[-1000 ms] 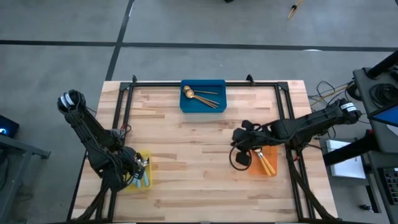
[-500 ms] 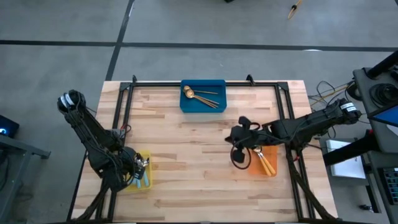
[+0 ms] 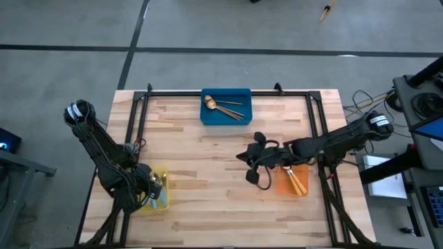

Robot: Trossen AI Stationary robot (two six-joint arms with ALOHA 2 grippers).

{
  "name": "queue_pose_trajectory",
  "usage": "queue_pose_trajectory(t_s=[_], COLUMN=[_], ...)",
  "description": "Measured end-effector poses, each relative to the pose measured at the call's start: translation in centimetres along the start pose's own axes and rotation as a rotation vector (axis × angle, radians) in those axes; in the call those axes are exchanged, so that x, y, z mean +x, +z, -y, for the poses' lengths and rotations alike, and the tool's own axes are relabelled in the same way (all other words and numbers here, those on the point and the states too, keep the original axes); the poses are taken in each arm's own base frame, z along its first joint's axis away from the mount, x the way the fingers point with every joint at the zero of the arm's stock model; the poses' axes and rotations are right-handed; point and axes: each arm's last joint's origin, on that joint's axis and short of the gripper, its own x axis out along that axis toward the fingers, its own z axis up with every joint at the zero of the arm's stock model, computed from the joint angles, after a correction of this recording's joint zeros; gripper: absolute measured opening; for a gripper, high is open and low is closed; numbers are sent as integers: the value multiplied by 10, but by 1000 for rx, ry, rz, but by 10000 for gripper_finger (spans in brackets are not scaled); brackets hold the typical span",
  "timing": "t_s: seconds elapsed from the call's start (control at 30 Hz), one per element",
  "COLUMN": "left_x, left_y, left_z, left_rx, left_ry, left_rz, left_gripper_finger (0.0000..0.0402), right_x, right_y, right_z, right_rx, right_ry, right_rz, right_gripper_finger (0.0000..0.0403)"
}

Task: Sort silverware by color (type)
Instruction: Put the blue spoon into the yellow bin

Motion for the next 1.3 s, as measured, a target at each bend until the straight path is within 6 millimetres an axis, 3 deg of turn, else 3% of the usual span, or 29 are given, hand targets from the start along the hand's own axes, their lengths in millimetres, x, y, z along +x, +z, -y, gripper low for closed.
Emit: queue_pose_trajectory(t_s=[0.2,0.4,0.53,0.67,1.03,1.3], left_x=[-9,-33,-39,-34,-12,3], left_y=[0,-3,-6,-6,9,12], left_z=[5,25,32,32,38,41], left_rx=[49,125,119,78,-8,-15], left_ry=[-34,-152,-154,-121,37,131], left_rz=[-33,-16,-52,-43,-81,-78], left_gripper_finger=[137,138,125,108,107,132], right_x=[18,31,36,38,43,41], right_y=[-9,-4,11,27,40,43], right_z=[-5,4,24,46,116,156], right_rx=[-6,16,12,-2,-22,-36], right_ry=[-14,-26,-1,-33,-57,-114], right_rz=[-50,-12,9,37,33,42], right_gripper_finger=[9,9,9,9,9,9])
